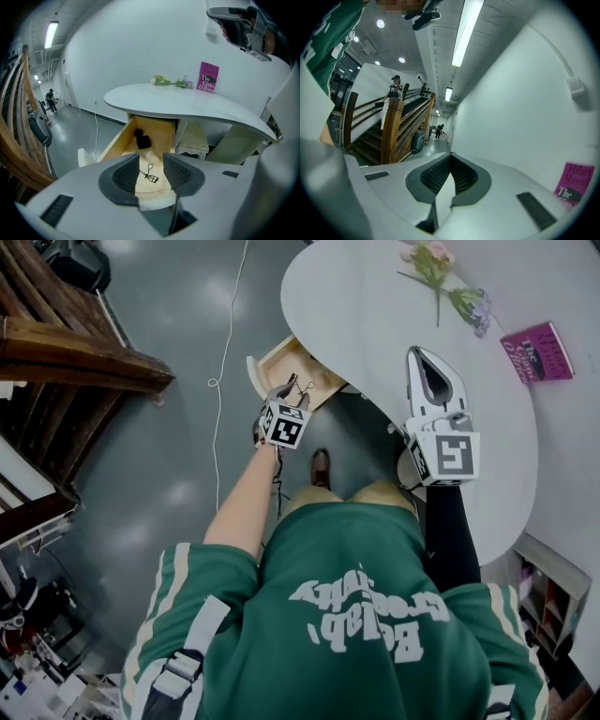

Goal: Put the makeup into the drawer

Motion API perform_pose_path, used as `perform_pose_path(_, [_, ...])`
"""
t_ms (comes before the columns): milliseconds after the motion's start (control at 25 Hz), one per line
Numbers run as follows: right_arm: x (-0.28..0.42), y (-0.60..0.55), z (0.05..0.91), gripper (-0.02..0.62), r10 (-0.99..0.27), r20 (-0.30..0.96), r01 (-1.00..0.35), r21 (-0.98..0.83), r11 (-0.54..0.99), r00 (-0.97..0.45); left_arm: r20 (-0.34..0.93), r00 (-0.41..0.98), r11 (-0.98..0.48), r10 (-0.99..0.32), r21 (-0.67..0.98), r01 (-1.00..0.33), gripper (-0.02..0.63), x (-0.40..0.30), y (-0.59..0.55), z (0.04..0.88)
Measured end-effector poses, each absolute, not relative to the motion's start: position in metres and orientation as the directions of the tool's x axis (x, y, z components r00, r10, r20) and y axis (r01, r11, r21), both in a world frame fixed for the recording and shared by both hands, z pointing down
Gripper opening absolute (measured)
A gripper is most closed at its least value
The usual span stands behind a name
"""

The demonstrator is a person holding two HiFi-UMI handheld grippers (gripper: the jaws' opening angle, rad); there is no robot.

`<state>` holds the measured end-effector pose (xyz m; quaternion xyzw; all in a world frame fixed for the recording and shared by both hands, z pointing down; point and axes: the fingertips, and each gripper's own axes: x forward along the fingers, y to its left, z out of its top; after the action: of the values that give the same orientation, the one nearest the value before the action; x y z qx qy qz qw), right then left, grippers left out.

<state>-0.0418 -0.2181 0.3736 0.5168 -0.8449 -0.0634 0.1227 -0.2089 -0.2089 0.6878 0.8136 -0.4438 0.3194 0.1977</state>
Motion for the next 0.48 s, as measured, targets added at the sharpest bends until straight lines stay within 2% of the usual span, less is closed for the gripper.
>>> perform_pose_path(200, [-0.046,-0.218,0.371,0.009,-0.889,0.132,-0.858,0.233,0.458,-0.439,0.638,0.413,-0.524,-0.650,0.016,-0.852,0.166,-0.211,-0.219,0.657])
perform_pose_path(480, [-0.062,-0.219,0.361,0.009,-0.882,0.097,-0.852,0.228,0.470,-0.461,0.405,0.420,-0.480,-0.812,-0.054,-0.875,0.166,-0.220,-0.248,0.530])
